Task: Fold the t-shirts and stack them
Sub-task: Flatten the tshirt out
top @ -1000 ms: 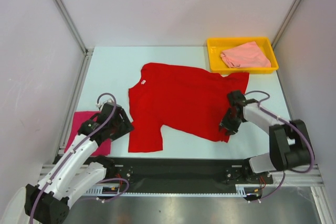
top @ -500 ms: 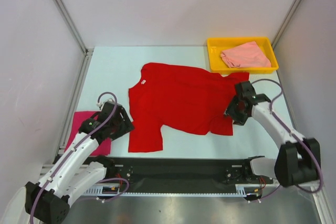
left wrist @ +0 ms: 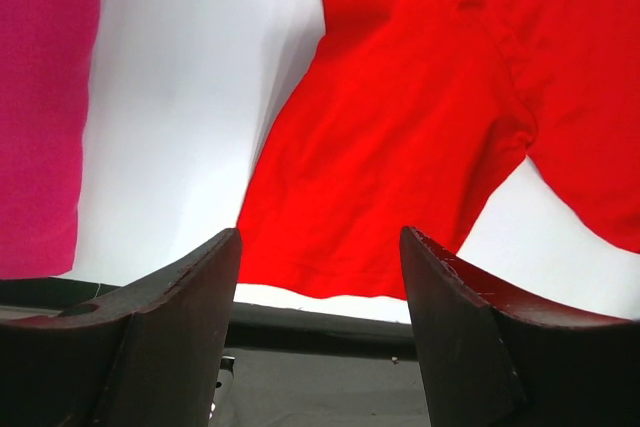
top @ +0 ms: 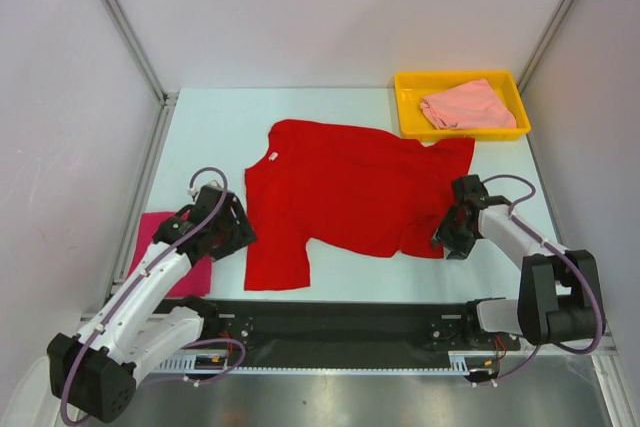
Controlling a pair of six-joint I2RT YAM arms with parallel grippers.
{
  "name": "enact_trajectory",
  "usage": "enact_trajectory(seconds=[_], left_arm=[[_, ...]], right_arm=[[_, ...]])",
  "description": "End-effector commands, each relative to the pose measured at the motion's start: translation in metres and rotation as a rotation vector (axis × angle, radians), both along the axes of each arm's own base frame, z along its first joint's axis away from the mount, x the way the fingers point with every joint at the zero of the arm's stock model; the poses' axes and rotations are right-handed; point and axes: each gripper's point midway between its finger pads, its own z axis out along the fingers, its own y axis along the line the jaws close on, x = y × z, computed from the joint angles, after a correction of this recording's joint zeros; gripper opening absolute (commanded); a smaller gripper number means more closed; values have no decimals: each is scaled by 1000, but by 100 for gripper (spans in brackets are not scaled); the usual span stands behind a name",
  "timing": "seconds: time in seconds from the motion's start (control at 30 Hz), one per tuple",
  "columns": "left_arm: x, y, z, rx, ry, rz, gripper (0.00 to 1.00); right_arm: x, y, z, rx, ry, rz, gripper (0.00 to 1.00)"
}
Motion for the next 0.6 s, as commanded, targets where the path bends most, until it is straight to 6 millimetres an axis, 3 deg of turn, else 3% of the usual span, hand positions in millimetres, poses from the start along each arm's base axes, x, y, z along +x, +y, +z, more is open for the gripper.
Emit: enact_trajectory(seconds=[0.0,0.27,0.57], left_arm=[[10,0,11,-9,-39,-10,70],[4,18,11,9,-20,66,69],[-2,27,6,43,39,118,70]], right_arm=[[11,1,-4,10,-42,-14,47],[-14,5,-18,47,37,-86,39],[-21,-6,-14,-11,43,-105,37]])
